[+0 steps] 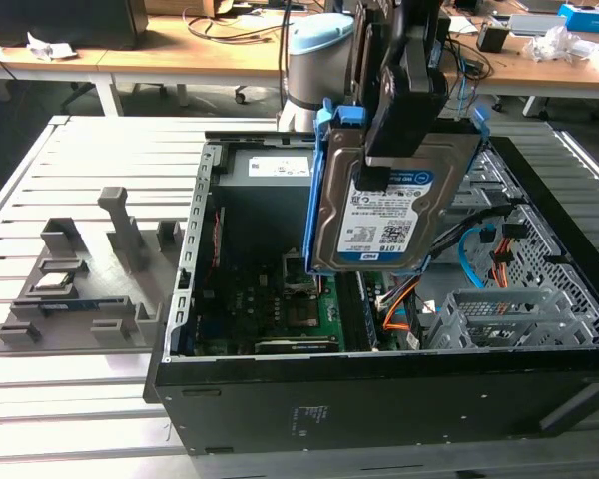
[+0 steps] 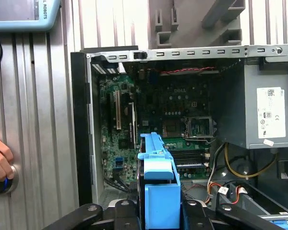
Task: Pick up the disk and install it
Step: 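Pick up the disk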
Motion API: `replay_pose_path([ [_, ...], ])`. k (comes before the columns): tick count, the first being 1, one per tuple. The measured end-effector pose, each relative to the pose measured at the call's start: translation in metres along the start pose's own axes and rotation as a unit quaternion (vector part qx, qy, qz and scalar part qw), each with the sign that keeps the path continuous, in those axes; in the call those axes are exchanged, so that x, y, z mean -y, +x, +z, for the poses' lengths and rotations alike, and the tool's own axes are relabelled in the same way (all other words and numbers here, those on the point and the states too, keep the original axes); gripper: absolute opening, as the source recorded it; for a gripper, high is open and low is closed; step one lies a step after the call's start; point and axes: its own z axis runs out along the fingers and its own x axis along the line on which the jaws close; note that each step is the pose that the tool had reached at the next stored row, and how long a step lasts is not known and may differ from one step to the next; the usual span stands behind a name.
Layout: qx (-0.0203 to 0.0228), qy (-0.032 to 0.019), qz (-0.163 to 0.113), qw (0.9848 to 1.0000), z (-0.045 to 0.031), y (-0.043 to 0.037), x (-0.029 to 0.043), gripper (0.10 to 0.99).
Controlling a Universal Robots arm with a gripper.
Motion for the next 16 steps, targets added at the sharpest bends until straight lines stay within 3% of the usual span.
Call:
replay_pose_path([
  [5, 0.0, 0.0, 0.0, 1.0, 0.0011, 0.0151, 0.0008, 0.365],
  [14, 0.0002, 0.0, 0.0, 1.0, 0.002, 0.0349, 0.002, 0.365],
  [16, 0.0001, 0.0, 0.0, 1.0, 0.0021, 0.0346, 0.0091, 0.365],
])
